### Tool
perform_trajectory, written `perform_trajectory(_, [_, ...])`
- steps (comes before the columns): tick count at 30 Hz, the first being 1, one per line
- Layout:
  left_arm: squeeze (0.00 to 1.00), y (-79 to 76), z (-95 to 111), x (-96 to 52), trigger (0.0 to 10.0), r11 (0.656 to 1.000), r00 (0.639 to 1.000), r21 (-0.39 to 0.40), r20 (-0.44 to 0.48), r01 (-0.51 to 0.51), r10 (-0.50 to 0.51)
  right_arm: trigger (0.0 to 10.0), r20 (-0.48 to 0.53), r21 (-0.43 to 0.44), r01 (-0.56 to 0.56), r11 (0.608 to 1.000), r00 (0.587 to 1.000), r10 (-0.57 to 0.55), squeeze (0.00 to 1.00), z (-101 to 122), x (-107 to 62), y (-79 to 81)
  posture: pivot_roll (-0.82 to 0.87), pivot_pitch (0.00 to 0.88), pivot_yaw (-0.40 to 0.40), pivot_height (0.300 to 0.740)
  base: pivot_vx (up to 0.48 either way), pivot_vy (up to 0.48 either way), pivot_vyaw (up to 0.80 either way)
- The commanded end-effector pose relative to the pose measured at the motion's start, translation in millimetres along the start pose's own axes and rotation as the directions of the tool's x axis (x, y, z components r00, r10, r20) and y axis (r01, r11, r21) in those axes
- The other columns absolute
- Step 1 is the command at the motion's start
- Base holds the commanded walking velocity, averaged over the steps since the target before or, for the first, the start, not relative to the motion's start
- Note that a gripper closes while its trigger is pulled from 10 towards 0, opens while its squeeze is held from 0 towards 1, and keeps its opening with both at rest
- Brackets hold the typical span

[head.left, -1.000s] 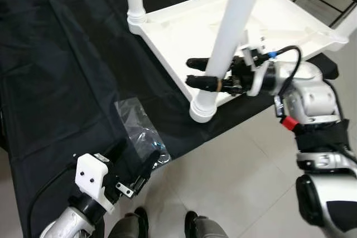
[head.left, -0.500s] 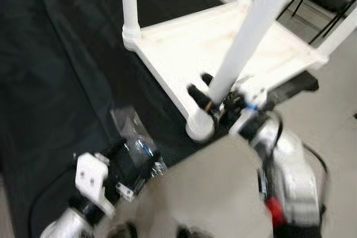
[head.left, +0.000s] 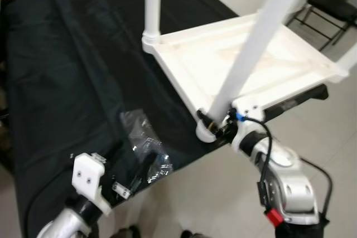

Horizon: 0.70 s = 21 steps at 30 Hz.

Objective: Building children table

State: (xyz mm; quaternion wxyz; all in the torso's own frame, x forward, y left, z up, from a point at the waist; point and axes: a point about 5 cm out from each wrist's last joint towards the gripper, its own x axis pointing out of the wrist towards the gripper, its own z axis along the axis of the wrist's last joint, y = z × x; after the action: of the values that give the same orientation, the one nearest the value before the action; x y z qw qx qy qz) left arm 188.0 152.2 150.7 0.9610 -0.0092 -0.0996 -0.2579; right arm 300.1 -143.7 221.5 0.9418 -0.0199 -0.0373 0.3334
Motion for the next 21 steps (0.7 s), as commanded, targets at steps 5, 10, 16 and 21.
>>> perform_trajectory(5, [0.0, -5.3, -2.8, -1.4, 10.0, 1.0, 1.0, -0.021, -0.017, 0.012, -0.012, 10.0, 0.027, -0.092, -0.32, 0.943, 0.946, 0.323, 0.0, 27.4, 1.6, -1.4, 0.03, 0.304, -0.08, 0.74, 0.0, 0.0, 0.0])
perform_trajectory(10, [0.0, -6.7, -1.2, -3.0, 10.0, 1.0, 1.0, -0.02, -0.017, 0.01, -0.011, 10.0, -0.112, -0.112, -0.617, 0.779, 0.787, 0.607, 0.0, 38.8, 0.7, -9.0, 0.06, 0.318, -0.089, 0.74, 0.0, 0.0, 0.0])
perform_trajectory(16, [0.0, -7.7, 1.0, -6.0, 10.0, 1.0, 1.0, -0.012, -0.021, -0.002, 0.002, 0.0, -0.099, -0.137, -0.704, 0.697, 0.71, 0.697, 0.0, 58.7, 16.6, -24.0, 0.08, 0.33, -0.092, 0.74, 0.0, 0.0, 0.0])
perform_trajectory(21, [0.0, -8.0, 1.8, -7.3, 10.0, 1.0, 1.0, -0.008, -0.023, -0.006, 0.006, 0.0, -0.096, -0.146, -0.716, 0.683, 0.697, 0.71, 0.0, 66.4, 20.9, -32.2, 0.09, 0.333, -0.091, 0.74, 0.0, 0.0, 0.0])
